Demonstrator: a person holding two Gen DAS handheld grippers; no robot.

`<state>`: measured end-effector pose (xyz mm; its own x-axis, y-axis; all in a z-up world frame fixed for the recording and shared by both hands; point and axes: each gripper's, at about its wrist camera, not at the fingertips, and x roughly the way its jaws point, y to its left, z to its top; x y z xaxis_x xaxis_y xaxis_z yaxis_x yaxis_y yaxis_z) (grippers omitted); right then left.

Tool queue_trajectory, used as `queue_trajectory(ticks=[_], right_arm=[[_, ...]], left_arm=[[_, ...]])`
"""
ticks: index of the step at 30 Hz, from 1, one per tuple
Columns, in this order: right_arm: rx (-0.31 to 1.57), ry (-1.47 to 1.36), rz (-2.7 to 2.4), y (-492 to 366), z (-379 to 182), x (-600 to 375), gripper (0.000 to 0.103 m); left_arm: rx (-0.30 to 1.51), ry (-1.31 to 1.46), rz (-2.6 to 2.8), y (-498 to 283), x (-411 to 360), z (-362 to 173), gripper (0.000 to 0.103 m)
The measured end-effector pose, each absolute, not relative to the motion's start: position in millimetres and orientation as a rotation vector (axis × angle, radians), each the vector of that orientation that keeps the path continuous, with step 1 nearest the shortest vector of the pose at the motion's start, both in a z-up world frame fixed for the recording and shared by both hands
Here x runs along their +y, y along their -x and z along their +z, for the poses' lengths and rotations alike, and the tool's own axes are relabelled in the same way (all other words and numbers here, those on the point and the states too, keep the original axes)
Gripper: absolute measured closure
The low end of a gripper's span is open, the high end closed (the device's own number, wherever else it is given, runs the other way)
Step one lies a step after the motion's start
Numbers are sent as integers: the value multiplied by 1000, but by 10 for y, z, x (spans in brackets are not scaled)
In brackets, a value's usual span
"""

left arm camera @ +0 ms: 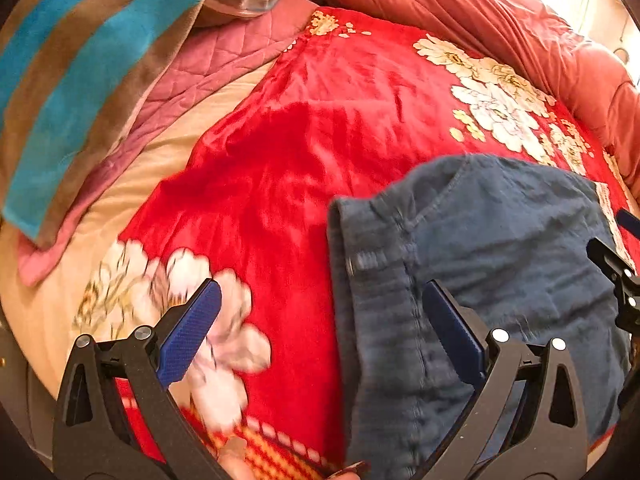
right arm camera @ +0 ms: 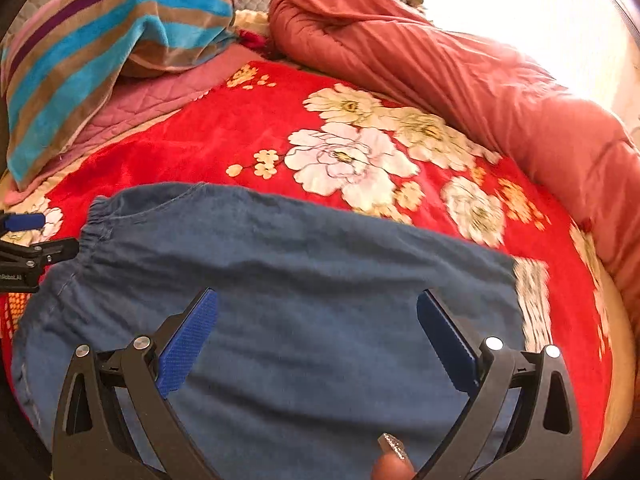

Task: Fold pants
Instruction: 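Grasp the elastic waistband with the left tool while the right tool grasps the denim beside it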

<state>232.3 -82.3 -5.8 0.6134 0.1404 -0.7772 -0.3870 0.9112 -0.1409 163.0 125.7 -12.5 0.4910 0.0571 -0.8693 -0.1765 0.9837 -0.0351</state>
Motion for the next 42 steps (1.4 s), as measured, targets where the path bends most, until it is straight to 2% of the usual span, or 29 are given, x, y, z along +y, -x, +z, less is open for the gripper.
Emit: queue_trajectory(ticks=[13, 14, 15, 16, 18, 21, 30, 34, 35, 37, 38, 40, 42], right_arm=[[931, 403, 388, -2976, -301, -494, 4], [938, 418, 391, -3013, -332, -459, 4], [939, 425, 392, -3033, -351, -446, 4], [942, 431, 394, -3057, -371, -428, 4], [950, 439, 407, -3095, -400, -402, 4], [951, 461, 416, -3143, -417, -373, 4], [848, 644, 447, -3057, -395, -180, 7], [860, 645, 507, -3025, -462, -104, 35], [866, 647, 515, -3012, -491, -88, 38], [878, 613, 535, -2966, -530, -90, 56], [878, 580, 549, -2935, -525, -115, 60], [878, 534, 552, -2880, -488, -146, 78], [867, 465, 540, -2783, -403, -258, 87]], left_arm=[[1085, 45, 65, -2184, 1169, -337, 8], [1083, 35, 62, -2206, 1154, -355, 13], [1078, 33, 54, -2218, 1150, -365, 27], [1073, 44, 34, -2224, 1151, -369, 35], [1057, 59, 1, -2207, 1130, -352, 60], [1004, 12, -7, -2130, 1044, -271, 70], [812, 14, -31, -1781, 929, 80, 76], [771, 28, -56, -1653, 914, 134, 77], [770, 26, -60, -1631, 904, 123, 77], [778, 28, -62, -1584, 914, 86, 77], [786, 26, -59, -1577, 925, 64, 77], [787, 37, -56, -1543, 962, 47, 77], [782, 40, -48, -1511, 994, 43, 77]])
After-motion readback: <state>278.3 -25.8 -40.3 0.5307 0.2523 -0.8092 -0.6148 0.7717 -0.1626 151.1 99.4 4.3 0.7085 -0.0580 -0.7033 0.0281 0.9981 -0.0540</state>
